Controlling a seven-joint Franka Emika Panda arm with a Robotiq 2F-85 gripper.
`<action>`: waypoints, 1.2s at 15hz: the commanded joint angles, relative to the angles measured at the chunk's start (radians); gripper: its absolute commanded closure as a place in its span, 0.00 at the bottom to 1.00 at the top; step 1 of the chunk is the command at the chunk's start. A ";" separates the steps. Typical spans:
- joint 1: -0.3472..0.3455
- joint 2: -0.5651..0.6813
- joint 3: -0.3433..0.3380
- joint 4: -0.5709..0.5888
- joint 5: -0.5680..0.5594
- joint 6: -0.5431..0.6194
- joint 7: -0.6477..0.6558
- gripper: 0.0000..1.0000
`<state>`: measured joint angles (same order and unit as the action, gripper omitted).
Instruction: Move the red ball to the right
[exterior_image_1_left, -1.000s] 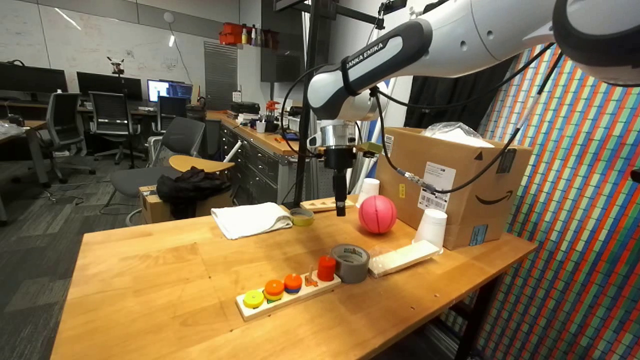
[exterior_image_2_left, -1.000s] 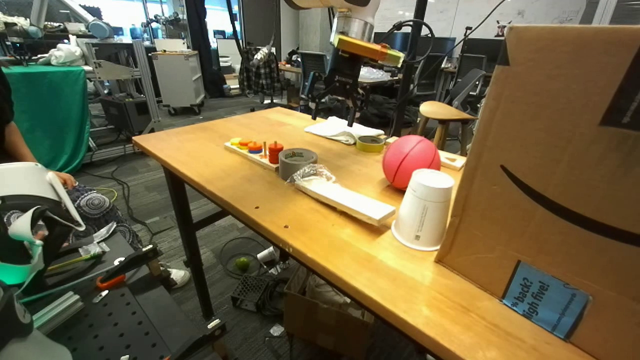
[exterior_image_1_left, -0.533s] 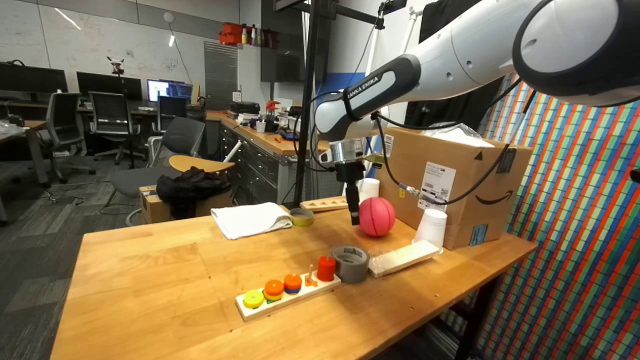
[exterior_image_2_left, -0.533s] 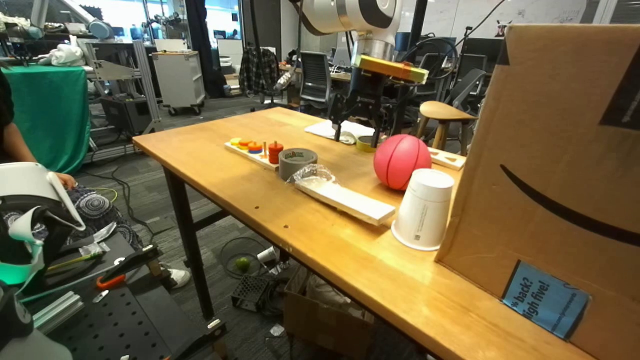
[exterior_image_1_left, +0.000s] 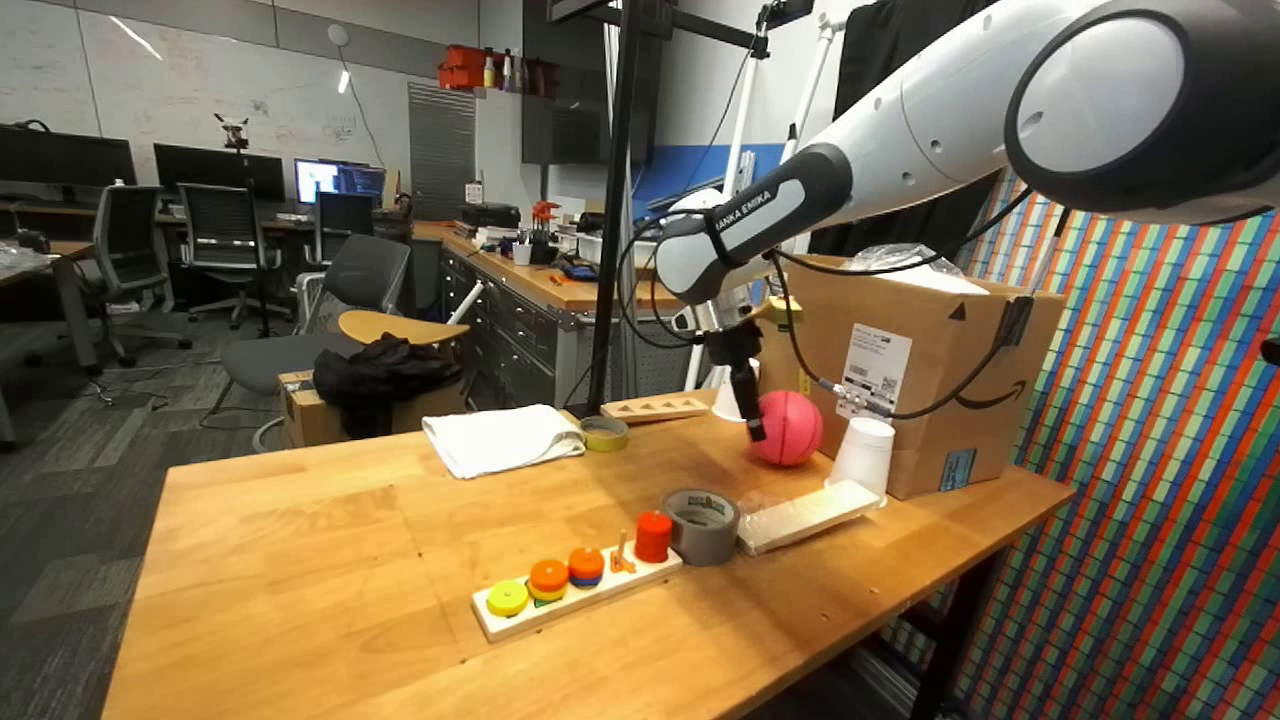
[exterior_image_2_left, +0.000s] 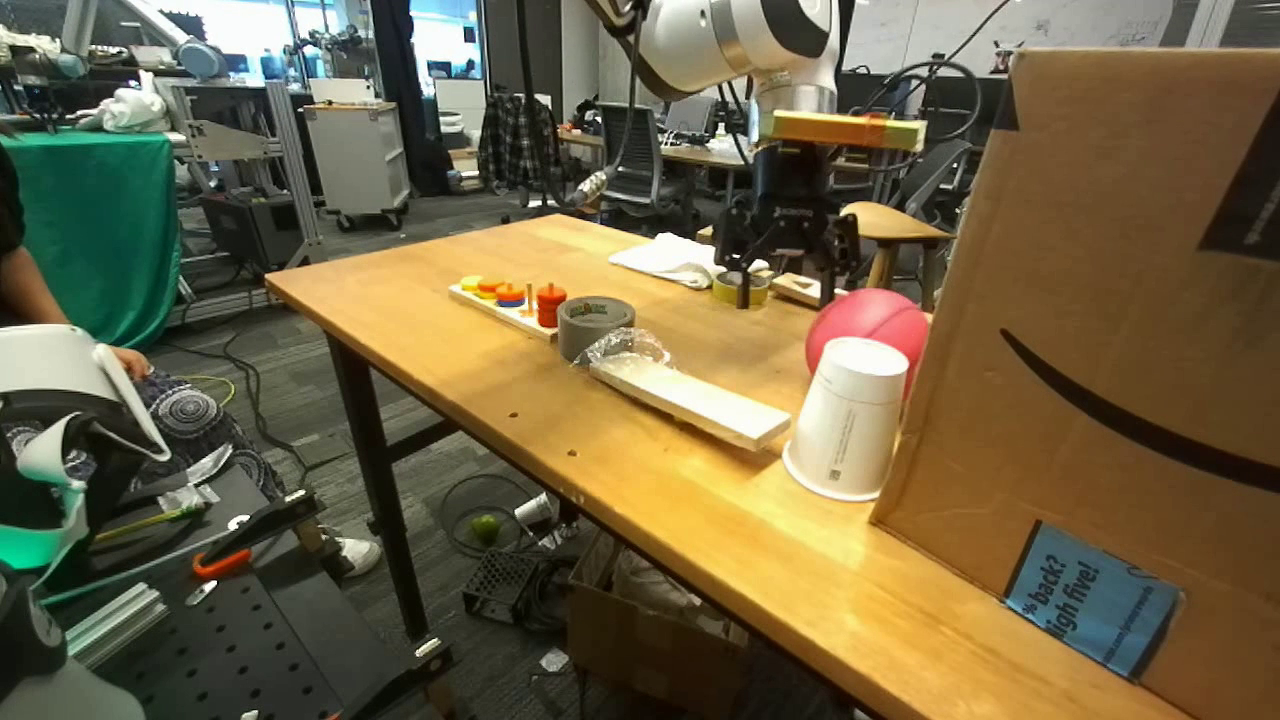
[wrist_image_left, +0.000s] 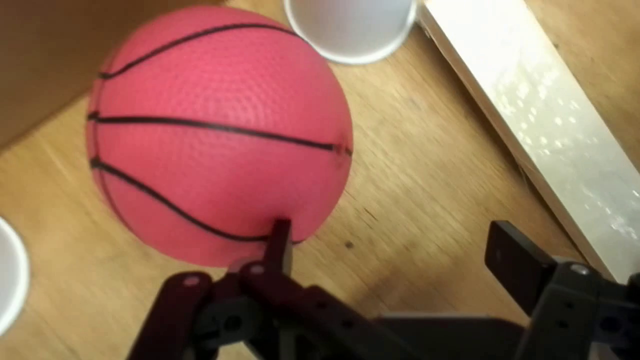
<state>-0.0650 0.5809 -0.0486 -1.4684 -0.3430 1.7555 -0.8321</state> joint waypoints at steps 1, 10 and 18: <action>0.001 -0.050 -0.058 -0.006 -0.174 0.019 0.040 0.00; -0.017 -0.082 -0.040 -0.021 -0.242 0.016 0.092 0.00; -0.011 -0.129 -0.021 -0.068 -0.235 0.019 0.107 0.00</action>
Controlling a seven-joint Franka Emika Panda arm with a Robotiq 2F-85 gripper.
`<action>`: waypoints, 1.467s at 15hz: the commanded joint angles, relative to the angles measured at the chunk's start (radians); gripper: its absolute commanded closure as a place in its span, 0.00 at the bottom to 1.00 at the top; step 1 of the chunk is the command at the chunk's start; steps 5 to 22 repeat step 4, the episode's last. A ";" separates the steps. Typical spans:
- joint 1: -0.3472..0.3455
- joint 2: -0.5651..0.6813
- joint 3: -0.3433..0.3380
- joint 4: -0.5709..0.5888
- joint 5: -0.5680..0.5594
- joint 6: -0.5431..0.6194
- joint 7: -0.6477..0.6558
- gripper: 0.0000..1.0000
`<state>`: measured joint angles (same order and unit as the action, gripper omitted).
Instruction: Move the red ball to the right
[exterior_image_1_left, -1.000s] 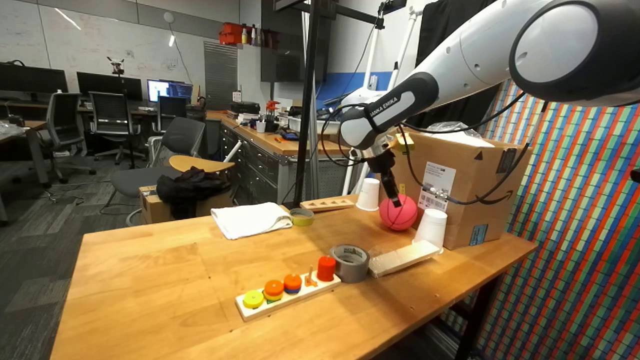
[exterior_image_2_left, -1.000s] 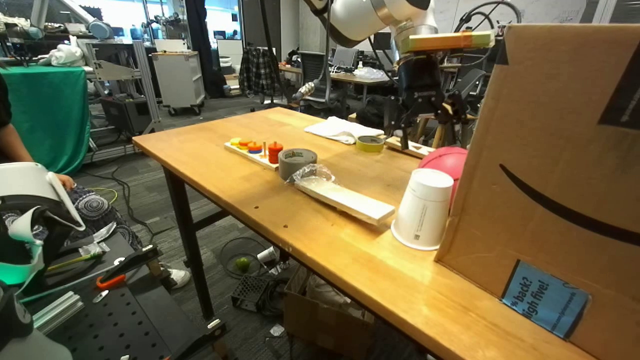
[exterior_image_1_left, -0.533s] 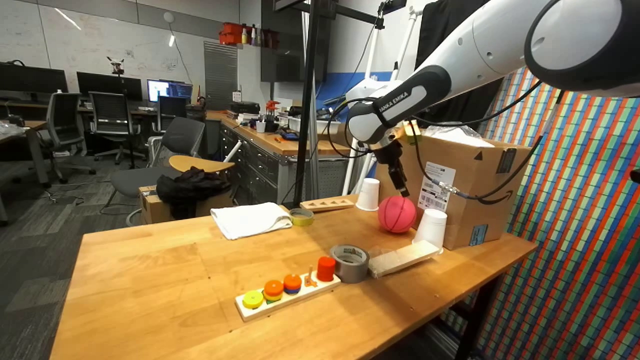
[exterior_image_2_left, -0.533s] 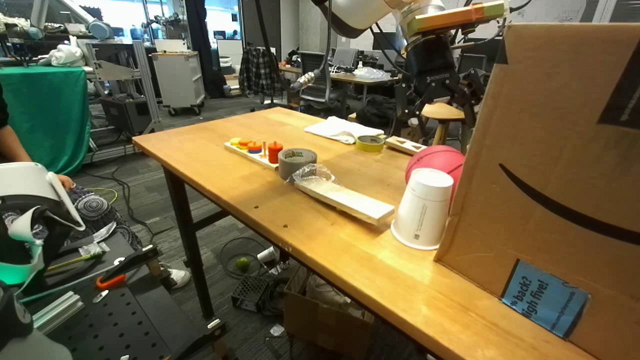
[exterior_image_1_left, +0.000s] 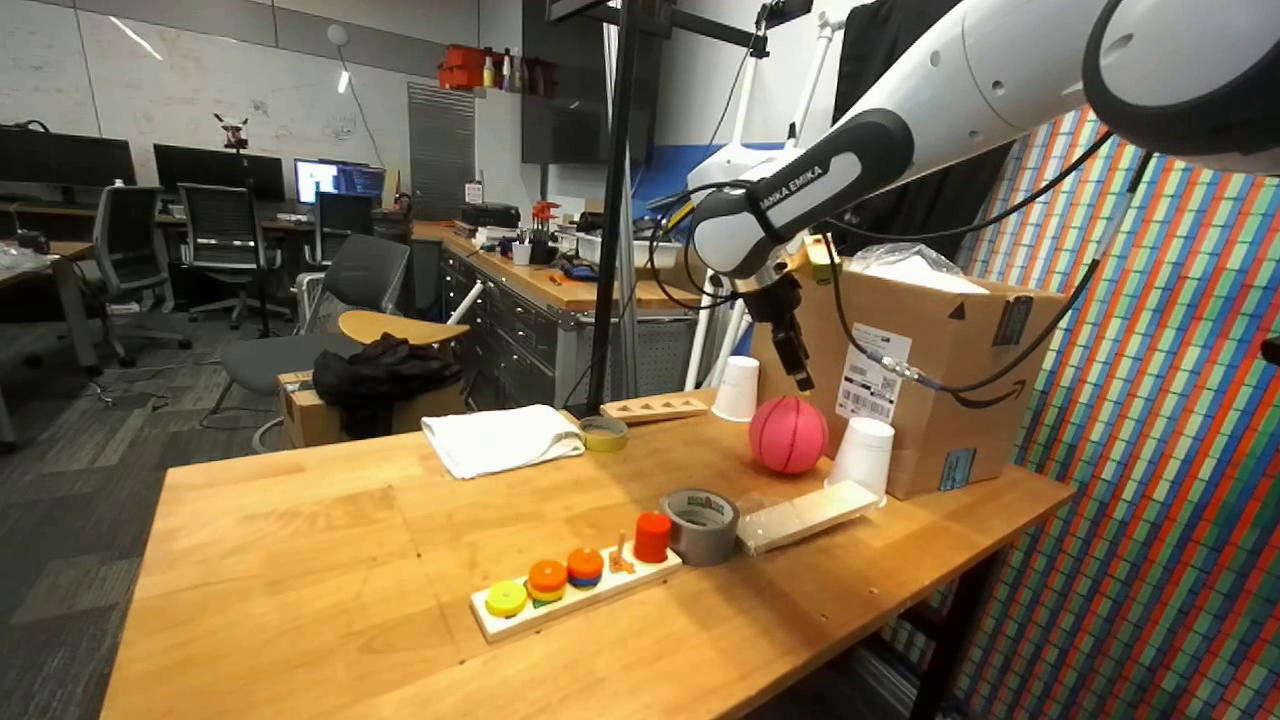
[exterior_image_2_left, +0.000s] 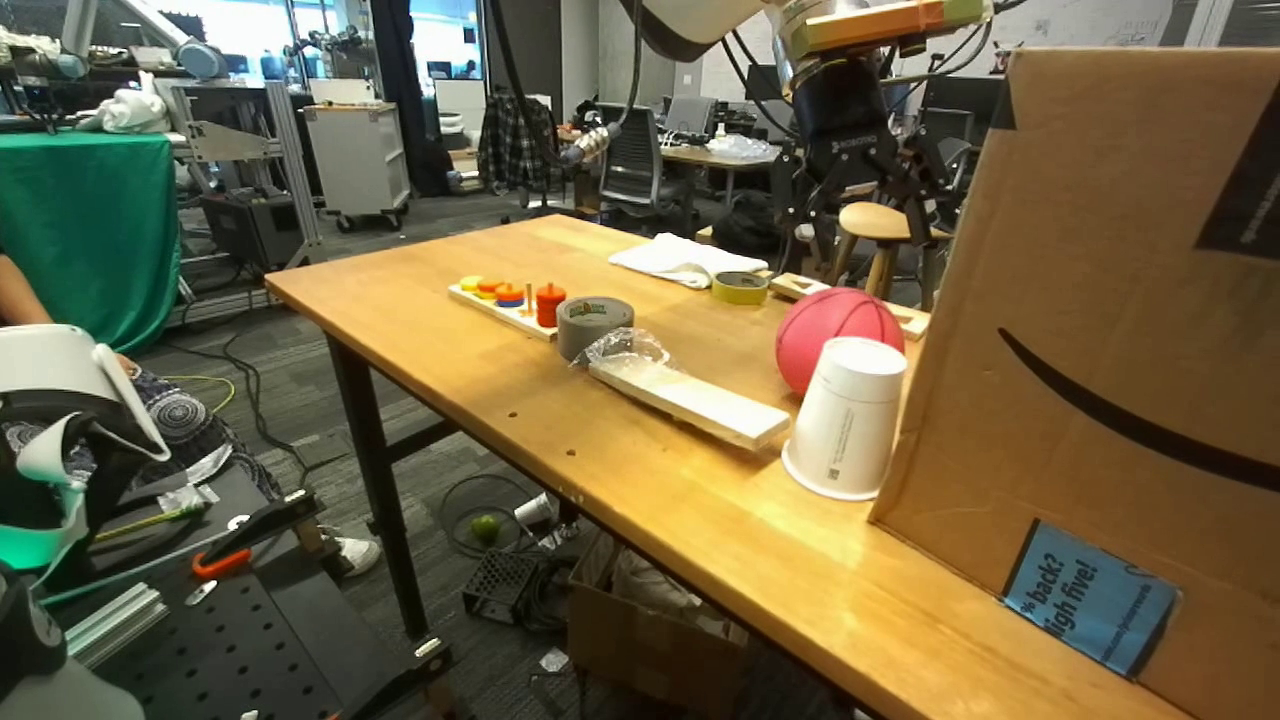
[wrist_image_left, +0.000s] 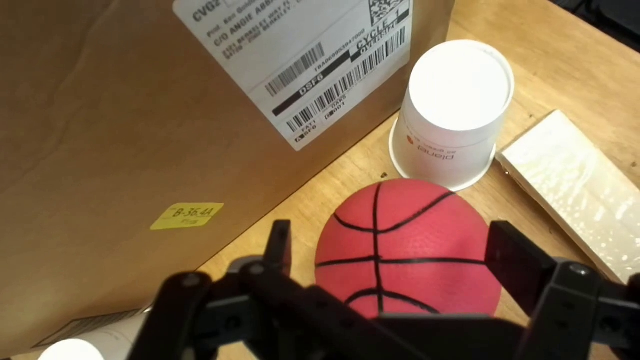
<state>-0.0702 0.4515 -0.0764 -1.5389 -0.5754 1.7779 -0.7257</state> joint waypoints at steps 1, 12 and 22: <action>-0.006 0.000 0.007 0.002 -0.002 -0.003 0.001 0.00; -0.006 0.000 0.007 0.001 -0.002 0.000 0.002 0.00; -0.006 0.000 0.007 0.001 -0.002 0.000 0.002 0.00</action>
